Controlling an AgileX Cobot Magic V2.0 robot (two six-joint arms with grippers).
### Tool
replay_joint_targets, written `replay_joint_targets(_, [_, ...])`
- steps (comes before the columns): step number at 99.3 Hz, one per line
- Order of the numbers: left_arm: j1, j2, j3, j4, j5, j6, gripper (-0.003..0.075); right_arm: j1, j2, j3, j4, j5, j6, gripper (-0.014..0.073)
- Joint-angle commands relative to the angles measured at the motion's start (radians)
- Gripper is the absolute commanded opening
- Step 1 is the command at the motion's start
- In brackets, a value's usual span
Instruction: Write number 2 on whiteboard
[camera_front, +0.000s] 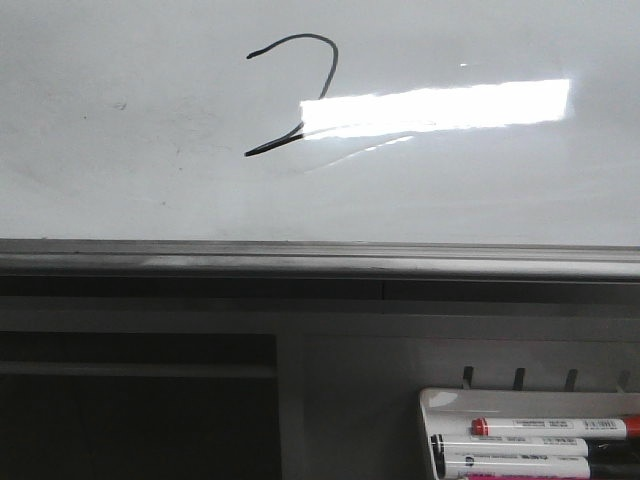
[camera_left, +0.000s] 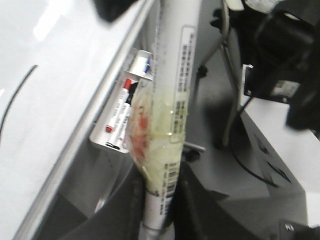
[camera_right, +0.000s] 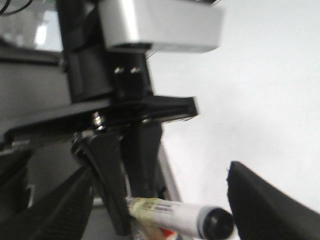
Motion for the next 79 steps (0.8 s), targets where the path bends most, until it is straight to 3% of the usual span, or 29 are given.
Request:
replay_joint_targets(1, [0.019, -0.041, 0.011, -0.050, -0.172, -0.058, -0.0020, -0.058, -0.087, -0.035, 0.027, -0.113, 0.032, 0.0505])
replay_joint_targets(17, [0.076, -0.079, 0.145, -0.052, -0.534, -0.252, -0.0020, -0.204, -0.214, -0.006, 0.027, -0.106, 0.121, 0.0351])
replay_joint_targets(24, [0.088, -0.061, 0.201, -0.074, -0.663, -0.291, -0.0020, -0.257, -0.258, 0.027, 0.028, -0.085, 0.147, 0.0192])
replay_joint_targets(33, [0.092, 0.000, 0.241, -0.129, -0.766, -0.291, -0.0020, -0.302, -0.297, 0.086, 0.030, -0.074, 0.164, -0.0072])
replay_joint_targets(57, [0.092, 0.201, 0.243, -0.146, -0.962, -0.291, -0.0020, -0.316, -0.322, 0.202, 0.105, -0.077, 0.168, -0.0071])
replay_joint_targets(79, [0.092, 0.373, 0.236, -0.157, -1.036, -0.291, -0.0020, -0.316, -0.322, 0.222, 0.114, -0.082, 0.169, -0.0071])
